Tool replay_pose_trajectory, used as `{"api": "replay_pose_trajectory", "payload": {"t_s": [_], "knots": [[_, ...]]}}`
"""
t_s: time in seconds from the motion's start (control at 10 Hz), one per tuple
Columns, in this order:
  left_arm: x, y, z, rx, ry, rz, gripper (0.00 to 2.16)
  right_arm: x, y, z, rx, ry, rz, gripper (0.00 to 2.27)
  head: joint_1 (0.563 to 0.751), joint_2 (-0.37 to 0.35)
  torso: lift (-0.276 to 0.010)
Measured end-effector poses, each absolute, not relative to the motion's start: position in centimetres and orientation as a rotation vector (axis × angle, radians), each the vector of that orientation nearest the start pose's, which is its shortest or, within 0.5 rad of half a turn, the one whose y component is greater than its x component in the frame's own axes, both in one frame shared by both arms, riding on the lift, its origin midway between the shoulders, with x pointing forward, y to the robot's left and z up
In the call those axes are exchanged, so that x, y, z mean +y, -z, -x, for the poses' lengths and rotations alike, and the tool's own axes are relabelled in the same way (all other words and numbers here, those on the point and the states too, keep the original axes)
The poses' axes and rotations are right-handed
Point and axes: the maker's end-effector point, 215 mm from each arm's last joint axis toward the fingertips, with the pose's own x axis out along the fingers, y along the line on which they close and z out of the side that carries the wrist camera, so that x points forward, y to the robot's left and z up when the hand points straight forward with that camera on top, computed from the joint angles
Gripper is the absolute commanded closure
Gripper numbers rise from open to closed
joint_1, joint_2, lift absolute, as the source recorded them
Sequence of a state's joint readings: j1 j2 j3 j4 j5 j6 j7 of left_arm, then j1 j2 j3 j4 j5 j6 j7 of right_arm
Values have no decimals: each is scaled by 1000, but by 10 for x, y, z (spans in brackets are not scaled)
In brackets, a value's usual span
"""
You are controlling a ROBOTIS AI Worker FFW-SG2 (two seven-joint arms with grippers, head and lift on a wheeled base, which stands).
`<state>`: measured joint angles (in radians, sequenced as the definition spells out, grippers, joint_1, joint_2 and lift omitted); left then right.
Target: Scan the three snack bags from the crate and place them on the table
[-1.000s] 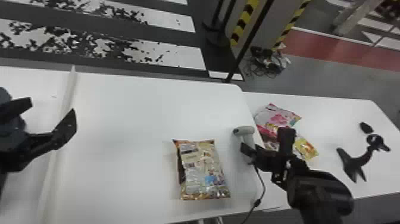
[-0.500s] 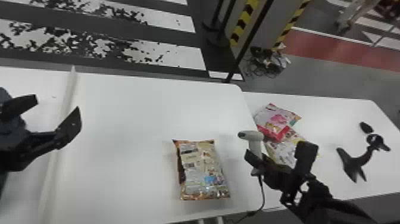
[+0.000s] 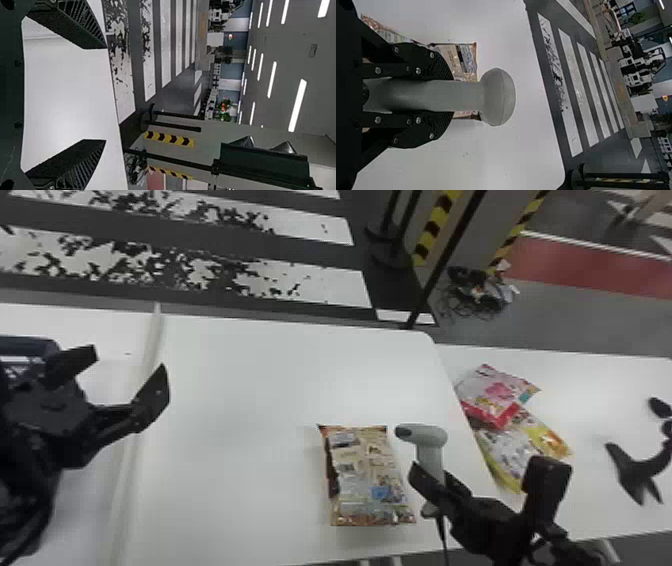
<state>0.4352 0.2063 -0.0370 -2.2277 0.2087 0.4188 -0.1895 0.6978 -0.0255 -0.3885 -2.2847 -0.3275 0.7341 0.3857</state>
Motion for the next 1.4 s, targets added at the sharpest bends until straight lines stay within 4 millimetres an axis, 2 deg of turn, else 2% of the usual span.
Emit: {"api": "replay_pose_trajectory", "payload": {"t_s": [0.2,0.5,0.8,1.1,1.4], "knots": [[173,333,-444,200,342,34,22,-263,463,-304,667,-168,-294,2246,695,-142,-62],[180,340,-434,202,331,41,22,-234,485,-292,701,-198,-272,2246,695,-88,-62],[182,334,-426,184,327,42,22,-222,503,-297,704,-204,-225,2246,695,-67,-62],[192,333,-423,179,310,35,22,-210,526,-301,730,-212,-200,2246,695,-35,-62],[196,334,-424,180,304,33,22,-206,533,-304,734,-219,-200,2246,695,-16,-62]]}}
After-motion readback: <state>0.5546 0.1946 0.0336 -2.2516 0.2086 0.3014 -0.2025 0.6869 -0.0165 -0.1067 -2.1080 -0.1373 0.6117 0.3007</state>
